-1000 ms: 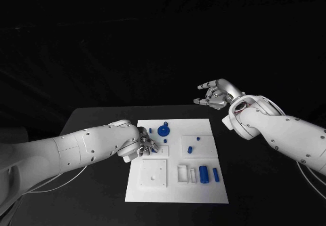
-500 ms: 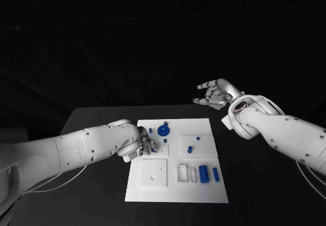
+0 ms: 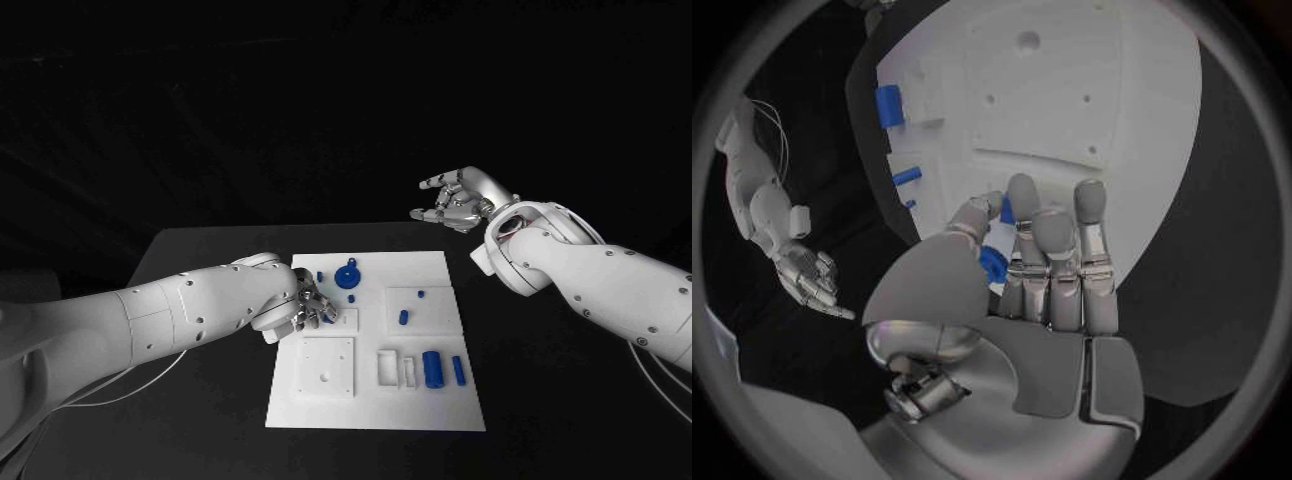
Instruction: Assemble the parts on the task board
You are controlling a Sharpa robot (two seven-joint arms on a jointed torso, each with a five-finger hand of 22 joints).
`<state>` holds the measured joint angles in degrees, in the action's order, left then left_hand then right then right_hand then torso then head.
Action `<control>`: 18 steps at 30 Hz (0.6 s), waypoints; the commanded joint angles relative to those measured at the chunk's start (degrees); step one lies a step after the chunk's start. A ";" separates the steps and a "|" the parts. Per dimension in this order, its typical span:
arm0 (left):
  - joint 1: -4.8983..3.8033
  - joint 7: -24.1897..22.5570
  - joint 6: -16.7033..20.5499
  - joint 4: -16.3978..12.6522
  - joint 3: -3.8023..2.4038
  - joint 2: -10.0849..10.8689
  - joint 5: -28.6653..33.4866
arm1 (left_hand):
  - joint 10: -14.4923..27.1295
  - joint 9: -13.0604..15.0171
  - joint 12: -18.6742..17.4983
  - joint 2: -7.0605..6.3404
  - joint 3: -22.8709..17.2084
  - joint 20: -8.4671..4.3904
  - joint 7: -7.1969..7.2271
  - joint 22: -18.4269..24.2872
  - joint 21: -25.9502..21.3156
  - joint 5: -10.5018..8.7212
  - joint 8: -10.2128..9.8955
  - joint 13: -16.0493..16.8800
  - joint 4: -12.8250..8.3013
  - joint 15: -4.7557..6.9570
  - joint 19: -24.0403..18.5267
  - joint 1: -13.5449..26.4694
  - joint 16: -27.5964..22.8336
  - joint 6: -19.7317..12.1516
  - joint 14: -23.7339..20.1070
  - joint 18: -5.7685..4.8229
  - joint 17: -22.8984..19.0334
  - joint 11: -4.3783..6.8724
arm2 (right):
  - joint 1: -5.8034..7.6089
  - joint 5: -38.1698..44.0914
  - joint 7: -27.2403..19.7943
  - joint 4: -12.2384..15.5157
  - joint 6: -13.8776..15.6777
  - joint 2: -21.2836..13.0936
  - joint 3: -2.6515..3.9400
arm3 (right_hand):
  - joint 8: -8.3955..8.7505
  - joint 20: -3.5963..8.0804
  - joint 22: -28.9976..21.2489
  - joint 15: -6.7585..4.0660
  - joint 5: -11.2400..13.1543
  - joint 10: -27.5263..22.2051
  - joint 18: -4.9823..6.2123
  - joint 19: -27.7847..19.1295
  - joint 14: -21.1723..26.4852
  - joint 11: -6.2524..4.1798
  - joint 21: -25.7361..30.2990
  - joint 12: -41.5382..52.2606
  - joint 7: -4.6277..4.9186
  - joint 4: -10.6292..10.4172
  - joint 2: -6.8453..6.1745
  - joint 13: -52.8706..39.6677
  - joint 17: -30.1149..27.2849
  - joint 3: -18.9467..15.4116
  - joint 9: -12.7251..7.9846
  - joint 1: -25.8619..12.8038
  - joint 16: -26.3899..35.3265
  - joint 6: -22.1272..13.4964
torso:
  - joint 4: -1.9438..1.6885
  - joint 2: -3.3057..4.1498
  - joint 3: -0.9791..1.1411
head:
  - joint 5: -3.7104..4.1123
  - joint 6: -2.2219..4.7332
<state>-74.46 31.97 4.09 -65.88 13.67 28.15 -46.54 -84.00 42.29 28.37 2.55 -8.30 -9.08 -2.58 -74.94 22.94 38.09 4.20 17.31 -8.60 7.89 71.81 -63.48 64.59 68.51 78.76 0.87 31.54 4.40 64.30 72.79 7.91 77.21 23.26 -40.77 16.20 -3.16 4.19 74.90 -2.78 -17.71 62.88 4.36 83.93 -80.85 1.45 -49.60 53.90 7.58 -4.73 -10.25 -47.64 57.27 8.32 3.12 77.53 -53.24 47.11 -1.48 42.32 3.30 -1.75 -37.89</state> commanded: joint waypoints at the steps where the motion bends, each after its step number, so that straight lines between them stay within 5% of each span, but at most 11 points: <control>1: 0.29 0.62 -1.26 0.07 0.13 -0.30 -0.76 | -2.72 11.49 1.24 0.54 -0.78 -0.03 4.81 -0.94 -0.23 -0.29 2.76 -0.04 -1.15 0.37 0.56 -0.46 0.60 6.11 0.96 -0.87 0.10 0.51 | 0.00 -0.01 -0.52 -0.04 -0.72 0.08 0.04 | -0.02 0.02 6.12 -0.37 -0.33 -0.28 0.86 0.67 0.01 -0.28 0.39 0.34 0.03 0.24 0.01 0.06 -0.06 -0.04 0.08 -0.32 0.35 0.25 | -0.04 0.01 0.00 | 0.09 -0.08; 3: 0.32 0.57 -1.32 0.09 0.13 -0.40 -0.88 | -2.77 9.06 2.29 0.51 -0.38 -0.01 4.85 -1.01 -0.06 -0.34 5.80 -0.14 -1.10 0.36 0.76 -0.61 1.01 5.41 1.15 -0.87 0.28 0.56 | 0.00 -0.02 -0.53 -0.06 -0.74 0.10 0.04 | -0.02 0.02 6.12 -0.37 -0.33 -0.28 0.86 0.67 0.01 -0.28 0.39 0.34 0.03 0.24 0.01 0.06 -0.06 -0.04 0.08 -0.32 0.35 0.25 | -0.04 0.01 0.00 | 0.13 -0.07; 7: 0.36 0.47 -1.40 0.14 0.13 -0.58 -1.06 | -2.76 7.30 3.50 0.73 -0.09 -0.01 5.11 -1.04 0.26 -0.38 8.56 -0.06 -1.14 0.39 0.81 -0.68 1.74 5.19 1.41 -0.87 0.53 0.51 | 0.00 -0.03 -0.54 -0.07 -0.74 0.11 0.04 | -0.02 0.02 6.12 -0.37 -0.33 -0.28 0.86 0.67 0.01 -0.28 0.39 0.34 0.03 0.24 0.01 0.06 -0.06 -0.04 0.08 -0.32 0.35 0.25 | -0.02 -0.01 0.02 | 0.15 -0.08; 18: 0.52 0.22 -2.25 0.16 0.13 -0.99 -1.29 | -2.83 5.61 4.66 1.01 0.24 0.05 5.43 -1.04 0.90 -0.52 11.69 0.19 -1.28 0.35 0.62 -0.58 2.86 5.10 1.37 -0.87 0.77 0.67 | -0.01 -0.09 -0.55 -0.17 -0.76 0.15 0.04 | -0.02 0.02 6.12 -0.37 -0.33 -0.28 0.86 0.67 0.01 -0.28 0.39 0.34 0.03 0.24 0.01 0.06 -0.06 -0.04 0.08 -0.32 0.35 0.25 | -0.04 0.00 -0.01 | 0.21 -0.11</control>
<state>-74.35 32.13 3.82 -65.45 13.64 27.52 -47.70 -84.16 42.28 32.85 2.55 -7.67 -9.02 -2.58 -74.92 23.61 37.86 6.39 17.47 -9.23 7.96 72.29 -63.48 67.25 68.51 79.67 0.87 32.25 4.57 64.30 72.74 7.90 77.03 23.16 -40.68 16.20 -3.16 4.19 74.90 -2.78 -17.71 62.88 4.36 83.92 -80.85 1.45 -49.60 53.90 7.58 -4.74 -10.25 -47.65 57.27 8.32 3.12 77.53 -53.24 47.11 -1.50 42.32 3.30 -1.54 -38.05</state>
